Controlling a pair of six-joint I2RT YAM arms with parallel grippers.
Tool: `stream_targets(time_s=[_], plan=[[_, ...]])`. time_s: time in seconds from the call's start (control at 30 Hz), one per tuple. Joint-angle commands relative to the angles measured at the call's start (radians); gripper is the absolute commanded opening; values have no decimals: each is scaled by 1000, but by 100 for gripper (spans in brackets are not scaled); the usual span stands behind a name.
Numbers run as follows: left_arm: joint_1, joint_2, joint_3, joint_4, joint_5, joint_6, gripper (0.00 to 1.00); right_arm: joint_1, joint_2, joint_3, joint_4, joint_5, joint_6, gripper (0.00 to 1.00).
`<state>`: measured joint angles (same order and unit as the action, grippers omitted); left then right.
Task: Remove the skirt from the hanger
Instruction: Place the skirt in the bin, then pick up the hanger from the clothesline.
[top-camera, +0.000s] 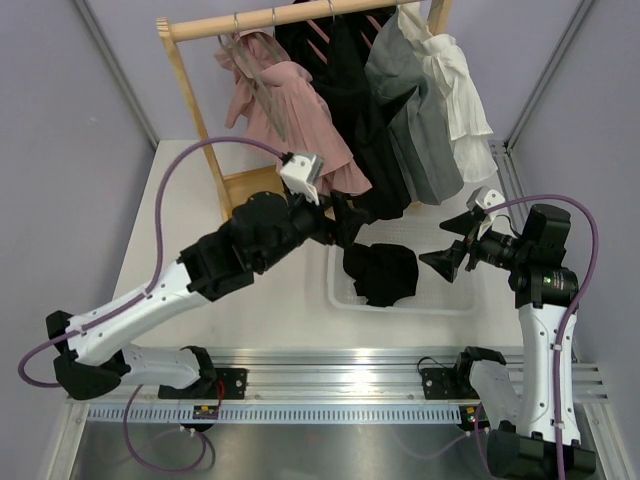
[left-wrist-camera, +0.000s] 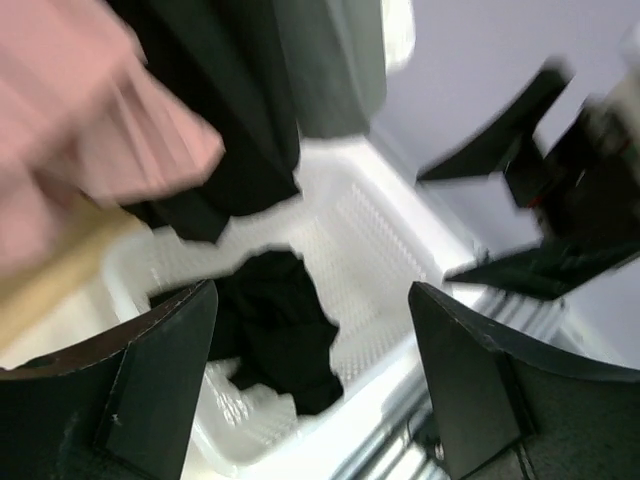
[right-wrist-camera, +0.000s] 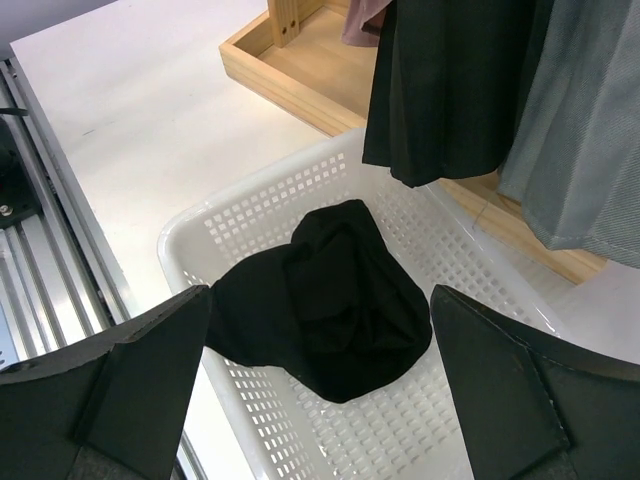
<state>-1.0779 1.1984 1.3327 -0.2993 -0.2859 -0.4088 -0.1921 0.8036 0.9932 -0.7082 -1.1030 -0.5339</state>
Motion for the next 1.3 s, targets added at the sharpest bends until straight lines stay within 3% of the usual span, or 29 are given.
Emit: stream_targets(time_s=[0.0,0.2,0.37,0.63,0.87,1.27], plan=[[47,12,226,17,-137,87,79,-7,2,-1,-8,-35,-3,99],[263,183,511,-11,-202,-54,72,-9,-1,-4,-14,-43,-6,99],[473,322,713,-61,-46,-258,66,-9,3,-1,-23,-60,-8,99],[513,556,996,-55,42,-315,64,-9,0,4,-34,-72,-12,99],[515,566,976,-93,-82,-312,65,-9,2,9,-45,-81,-17,99],[519,520,938,-113,-162,-222,66,-9,5,16,-60,-92,-28,100]])
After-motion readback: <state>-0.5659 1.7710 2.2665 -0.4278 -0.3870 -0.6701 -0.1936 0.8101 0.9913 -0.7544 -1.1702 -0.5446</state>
